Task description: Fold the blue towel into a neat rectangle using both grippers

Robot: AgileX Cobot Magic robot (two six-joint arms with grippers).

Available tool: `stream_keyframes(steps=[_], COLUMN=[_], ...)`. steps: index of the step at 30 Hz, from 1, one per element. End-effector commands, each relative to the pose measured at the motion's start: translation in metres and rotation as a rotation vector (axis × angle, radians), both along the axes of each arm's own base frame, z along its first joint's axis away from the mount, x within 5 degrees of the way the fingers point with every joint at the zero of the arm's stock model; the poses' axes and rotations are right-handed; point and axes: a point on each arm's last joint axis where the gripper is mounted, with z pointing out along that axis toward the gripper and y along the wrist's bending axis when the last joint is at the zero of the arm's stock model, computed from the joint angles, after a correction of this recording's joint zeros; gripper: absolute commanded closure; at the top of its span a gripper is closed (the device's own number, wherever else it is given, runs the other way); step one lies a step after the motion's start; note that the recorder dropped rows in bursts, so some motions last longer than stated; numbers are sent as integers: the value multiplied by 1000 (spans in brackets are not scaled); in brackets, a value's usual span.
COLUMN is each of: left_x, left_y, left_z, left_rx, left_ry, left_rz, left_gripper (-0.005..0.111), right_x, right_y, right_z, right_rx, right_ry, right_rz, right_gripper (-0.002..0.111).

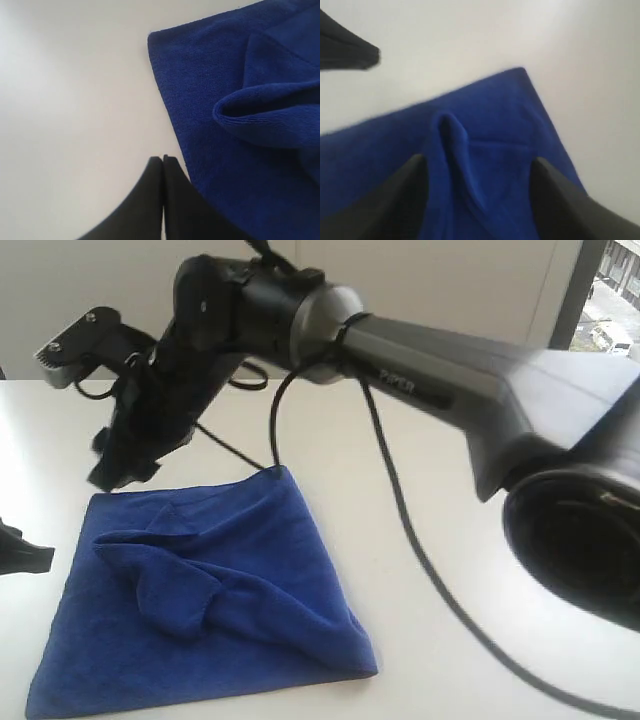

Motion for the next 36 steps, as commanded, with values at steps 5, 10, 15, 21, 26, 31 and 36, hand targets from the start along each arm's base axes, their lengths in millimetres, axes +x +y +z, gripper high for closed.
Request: stream_keyframes(steps=[5,10,15,21,26,31,36], left_x=[-7,-10,-15,-22,-21,-14,-11], left_y=[0,-2,-20,-47,-60,-71,-75], left_z=[-3,-6,-7,-12,-14,0,6], left_rx=[-45,-47,-40,-24,-6,17,11], left_ry=[70,112,143,171,251,240,236], left_rz=[35,22,-68,-197,-262,-340,-349], left_gripper=[107,107,107,107,107,107,107], right_x=[36,31,33,40,48,55,49], right_y=[-81,-79,-73,-81,-97,-130,-165], right_z=[-38,-74,-103,-127,-131,-139,-152], right_rx=[-200,-154,-144,-230,-358,-459,-541], right_ry=[152,262,306,308,251,283,426], right_rz=[-140,-48,-46,-101,-226,-365,-409], right_gripper=[82,95,102,106,108,108,108])
